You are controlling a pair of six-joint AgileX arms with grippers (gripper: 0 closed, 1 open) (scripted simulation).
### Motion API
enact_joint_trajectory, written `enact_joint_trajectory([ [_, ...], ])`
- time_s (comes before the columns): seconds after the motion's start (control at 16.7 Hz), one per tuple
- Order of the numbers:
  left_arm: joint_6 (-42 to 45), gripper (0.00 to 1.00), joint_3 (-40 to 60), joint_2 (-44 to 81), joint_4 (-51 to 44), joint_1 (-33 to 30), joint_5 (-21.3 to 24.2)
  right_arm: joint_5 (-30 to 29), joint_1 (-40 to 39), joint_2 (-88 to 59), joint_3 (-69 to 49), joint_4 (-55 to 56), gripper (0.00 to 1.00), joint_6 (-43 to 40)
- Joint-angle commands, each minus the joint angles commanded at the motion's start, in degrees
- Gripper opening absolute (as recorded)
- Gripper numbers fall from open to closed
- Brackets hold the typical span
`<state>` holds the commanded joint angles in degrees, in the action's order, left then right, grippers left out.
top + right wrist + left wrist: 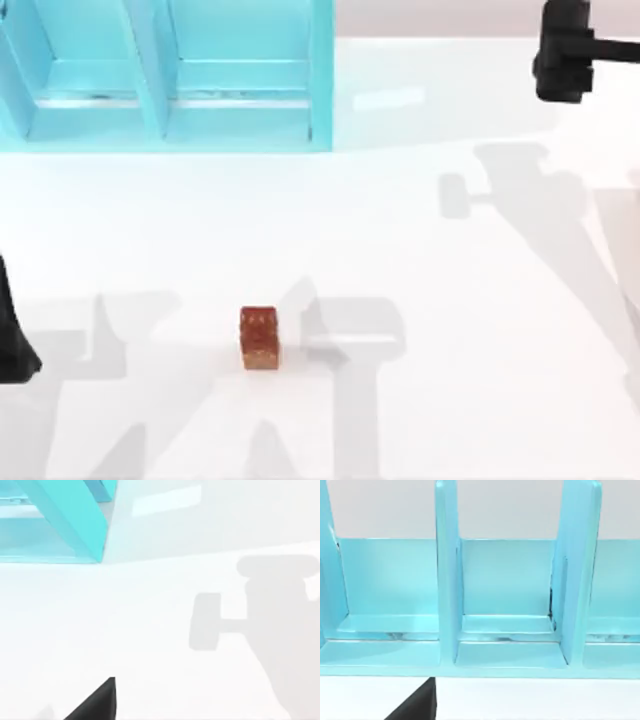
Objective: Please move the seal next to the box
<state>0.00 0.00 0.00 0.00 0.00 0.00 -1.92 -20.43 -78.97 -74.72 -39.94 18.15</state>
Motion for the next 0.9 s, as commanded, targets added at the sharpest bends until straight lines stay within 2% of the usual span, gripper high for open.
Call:
enact_joint_trajectory([
  [0.48,0.0,1.00,0.0,0.0,0.0,0.0,0.0,0.3,-14.2,-37.0,-38.4,-24.9,1.00,14.9],
  [0.9,0.0,1.00,0.0,0.0,0.0,0.0,0.0,0.7,-24.7,-57.4,-61.6,-41.7,1.00,26.5],
])
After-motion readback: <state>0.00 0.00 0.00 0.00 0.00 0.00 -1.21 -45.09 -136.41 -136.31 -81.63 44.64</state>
